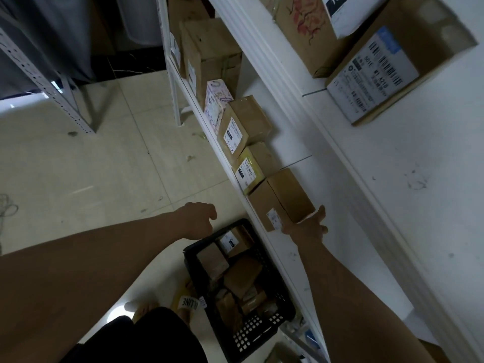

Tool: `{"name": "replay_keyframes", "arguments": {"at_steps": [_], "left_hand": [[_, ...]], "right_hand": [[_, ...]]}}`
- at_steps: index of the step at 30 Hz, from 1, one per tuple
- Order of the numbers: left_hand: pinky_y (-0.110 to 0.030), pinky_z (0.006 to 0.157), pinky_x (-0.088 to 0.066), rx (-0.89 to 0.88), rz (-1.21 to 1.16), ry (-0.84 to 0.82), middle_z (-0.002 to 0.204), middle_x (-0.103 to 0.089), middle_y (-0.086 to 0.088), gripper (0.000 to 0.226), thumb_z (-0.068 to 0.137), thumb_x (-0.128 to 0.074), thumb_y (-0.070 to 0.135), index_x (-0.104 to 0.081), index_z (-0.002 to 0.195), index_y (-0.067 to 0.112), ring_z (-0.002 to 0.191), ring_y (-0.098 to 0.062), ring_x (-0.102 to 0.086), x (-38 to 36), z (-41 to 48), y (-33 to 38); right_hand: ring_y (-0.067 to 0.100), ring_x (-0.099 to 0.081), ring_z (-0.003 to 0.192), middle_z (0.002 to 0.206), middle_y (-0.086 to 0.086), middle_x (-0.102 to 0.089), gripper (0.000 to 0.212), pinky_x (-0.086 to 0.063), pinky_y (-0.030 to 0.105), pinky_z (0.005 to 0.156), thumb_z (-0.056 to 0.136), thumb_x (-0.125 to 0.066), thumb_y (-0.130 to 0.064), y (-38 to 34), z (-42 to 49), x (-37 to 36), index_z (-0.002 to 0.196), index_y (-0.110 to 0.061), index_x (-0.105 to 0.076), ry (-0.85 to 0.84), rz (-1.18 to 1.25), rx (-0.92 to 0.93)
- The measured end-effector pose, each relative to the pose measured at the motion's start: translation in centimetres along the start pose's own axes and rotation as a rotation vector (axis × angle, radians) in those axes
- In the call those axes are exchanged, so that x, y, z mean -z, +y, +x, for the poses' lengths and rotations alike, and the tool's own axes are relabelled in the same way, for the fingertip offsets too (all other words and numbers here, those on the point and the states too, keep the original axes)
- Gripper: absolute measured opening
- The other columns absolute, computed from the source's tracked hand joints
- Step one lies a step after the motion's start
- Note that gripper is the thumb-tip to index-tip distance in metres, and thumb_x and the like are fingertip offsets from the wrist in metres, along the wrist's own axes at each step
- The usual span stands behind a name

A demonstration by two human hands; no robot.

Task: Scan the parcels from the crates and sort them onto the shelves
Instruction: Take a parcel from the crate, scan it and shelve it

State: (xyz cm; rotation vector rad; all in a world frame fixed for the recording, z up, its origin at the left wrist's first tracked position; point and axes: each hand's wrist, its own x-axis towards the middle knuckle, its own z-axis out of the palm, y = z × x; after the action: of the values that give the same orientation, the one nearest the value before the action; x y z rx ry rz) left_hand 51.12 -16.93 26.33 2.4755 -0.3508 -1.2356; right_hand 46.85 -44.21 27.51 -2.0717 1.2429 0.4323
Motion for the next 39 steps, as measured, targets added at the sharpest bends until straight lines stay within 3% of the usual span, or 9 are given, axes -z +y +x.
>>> {"name": "replay_keyframes", "arguments": {"at_steps": [5, 8, 10, 15, 19, 23, 29, 34, 39], "left_hand": [[-0.021, 0.102, -0.035, -0.010, -0.004, -0.036, 0.152, -0.043, -0.007, 0.054, 0.100, -0.058, 0.021, -0.039, 0.150, 0.018, 0.134, -0.023, -0.045, -1.7, -2.1, -1.4], [-0.018, 0.095, -0.034, -0.029, 0.006, -0.053, 0.151, -0.044, -0.007, 0.054, 0.100, -0.057, 0.020, -0.039, 0.150, 0.016, 0.133, -0.022, -0.047, -3.1, -3.1, -2.5], [-0.018, 0.090, -0.033, -0.041, 0.011, -0.076, 0.149, -0.046, -0.008, 0.053, 0.100, -0.058, 0.020, -0.039, 0.150, 0.015, 0.132, -0.022, -0.048, -4.3, -3.4, -3.5], [-0.020, 0.097, -0.036, -0.049, 0.007, -0.144, 0.148, -0.046, -0.009, 0.048, 0.101, -0.057, 0.022, -0.042, 0.146, 0.013, 0.131, -0.023, -0.047, -8.0, -3.1, -6.1], [-0.023, 0.104, -0.035, -0.007, -0.029, -0.174, 0.150, -0.044, -0.008, 0.047, 0.101, -0.057, 0.020, -0.044, 0.146, 0.015, 0.135, -0.023, -0.045, -11.6, -1.5, -8.8], [-0.018, 0.099, -0.032, 0.048, -0.072, -0.189, 0.146, -0.048, -0.004, 0.045, 0.099, -0.060, 0.020, -0.048, 0.142, 0.018, 0.133, -0.020, -0.047, -14.9, 1.5, -11.5], [-0.017, 0.088, -0.037, 0.110, -0.116, -0.135, 0.120, -0.058, 0.005, 0.037, 0.096, -0.063, 0.019, -0.056, 0.131, 0.023, 0.120, -0.016, -0.056, -19.1, 8.5, -14.8], [-0.029, 0.100, -0.046, 0.115, -0.089, -0.133, 0.131, -0.059, 0.003, 0.039, 0.095, -0.061, 0.019, -0.055, 0.134, 0.023, 0.120, -0.018, -0.056, -23.2, 15.1, -17.5], [-0.035, 0.101, -0.049, 0.100, -0.060, -0.093, 0.129, -0.062, 0.001, 0.037, 0.094, -0.062, 0.019, -0.058, 0.130, 0.023, 0.118, -0.019, -0.058, -26.5, 20.1, -20.2]], "right_hand": [[0.048, -0.032, 0.139, 0.157, 0.032, -0.017, 0.095, -0.034, 0.055, 0.111, 0.090, -0.069, -0.013, 4.3, -2.1, -1.2, 0.159, -0.012, -0.004, 0.076, -0.085, 0.001], [0.034, -0.049, 0.115, 0.156, 0.023, -0.023, 0.073, -0.047, 0.038, 0.096, 0.096, -0.062, -0.012, 6.9, -3.7, -3.5, 0.156, -0.017, -0.022, 0.056, -0.040, -0.043], [0.024, -0.049, 0.097, 0.152, 0.021, -0.030, 0.078, -0.046, 0.028, 0.080, 0.092, -0.066, -0.008, 8.0, -5.0, -5.4, 0.155, -0.015, -0.020, -0.018, -0.024, -0.059], [0.032, -0.058, 0.113, 0.135, 0.018, -0.052, 0.079, -0.053, 0.037, 0.089, 0.089, -0.072, -0.013, 10.8, -6.6, -10.7, 0.153, -0.005, -0.026, -0.276, -0.083, 0.000], [0.033, -0.053, 0.124, 0.126, 0.009, -0.051, 0.069, -0.039, 0.027, 0.083, 0.092, -0.070, -0.021, 12.9, -5.8, -15.6, 0.148, -0.005, -0.033, -0.430, -0.141, 0.016], [0.030, -0.054, 0.115, 0.140, 0.014, -0.050, 0.084, -0.049, 0.036, 0.091, 0.088, -0.075, -0.030, 14.6, -2.9, -19.9, 0.154, -0.014, -0.026, -0.498, -0.240, 0.011], [0.037, -0.030, 0.144, 0.159, 0.016, -0.026, 0.105, -0.035, 0.047, 0.111, 0.086, -0.077, -0.040, 16.8, 3.9, -27.2, 0.160, -0.013, -0.009, -0.503, -0.423, 0.083], [0.035, -0.020, 0.147, 0.162, 0.012, -0.017, 0.114, -0.024, 0.052, 0.116, 0.079, -0.080, -0.045, 19.1, 9.4, -34.8, 0.160, -0.023, -0.002, -0.449, -0.541, 0.111], [0.032, -0.023, 0.146, 0.160, 0.009, -0.018, 0.132, -0.028, 0.050, 0.113, 0.070, -0.085, -0.049, 21.6, 14.3, -40.9, 0.160, -0.026, 0.009, -0.419, -0.651, 0.162]]}}
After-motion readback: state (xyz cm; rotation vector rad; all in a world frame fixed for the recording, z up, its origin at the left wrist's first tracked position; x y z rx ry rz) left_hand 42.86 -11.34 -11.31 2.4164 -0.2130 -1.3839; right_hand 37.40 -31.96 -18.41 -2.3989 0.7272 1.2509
